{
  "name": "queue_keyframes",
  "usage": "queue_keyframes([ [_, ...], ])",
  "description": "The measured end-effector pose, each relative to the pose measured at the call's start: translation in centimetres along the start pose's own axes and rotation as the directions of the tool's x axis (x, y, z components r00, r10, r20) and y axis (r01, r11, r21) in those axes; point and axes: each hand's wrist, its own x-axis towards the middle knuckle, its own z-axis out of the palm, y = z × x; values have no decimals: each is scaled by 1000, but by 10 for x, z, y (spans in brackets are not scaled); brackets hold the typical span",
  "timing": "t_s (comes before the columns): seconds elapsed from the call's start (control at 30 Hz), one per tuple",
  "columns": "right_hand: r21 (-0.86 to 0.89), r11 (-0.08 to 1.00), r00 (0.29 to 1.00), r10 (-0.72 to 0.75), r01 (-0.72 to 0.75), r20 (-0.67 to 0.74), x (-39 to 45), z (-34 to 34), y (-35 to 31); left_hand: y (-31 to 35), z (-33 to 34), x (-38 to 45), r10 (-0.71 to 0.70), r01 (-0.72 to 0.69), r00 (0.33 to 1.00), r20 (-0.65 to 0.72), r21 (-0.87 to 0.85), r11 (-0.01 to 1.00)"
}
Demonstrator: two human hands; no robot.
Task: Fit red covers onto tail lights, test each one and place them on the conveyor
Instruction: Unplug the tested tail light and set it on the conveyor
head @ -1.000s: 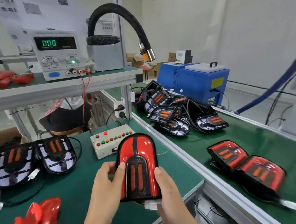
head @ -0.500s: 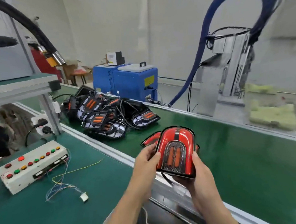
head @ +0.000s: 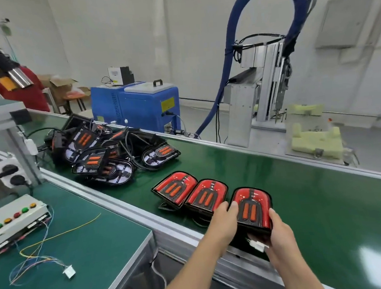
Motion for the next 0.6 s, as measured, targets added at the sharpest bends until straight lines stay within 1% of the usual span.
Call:
queue_keyframes([
  [0.07,-18,1000,1000,23,-24,-21,6,2,3,2,1,0,-7,7,1000,0,-4,1000],
  [0.23,-96,995,989,19,-33,-146,17,-1,8,8,7,-5,3,-3,1000,4,16,1000],
  [0.3,-202,979,983,-34,-3,-181,19,1,12,7,8,-8,12,-11,999,-32,23,1000],
  [0.4,-403,913,954,-178,67,-242,18,9,15,2,9,-13,65,-59,993,-95,62,996],
  [0.43,-434,897,943,-214,86,-255,18,11,16,0,9,-15,89,-77,989,-119,104,992],
  [0.5,-444,888,926,-263,121,-272,16,15,17,-4,9,-18,126,-88,975,-185,201,976],
  [0.6,-447,881,907,-304,151,-291,14,17,19,-7,9,-23,144,-64,939,-314,253,965],
])
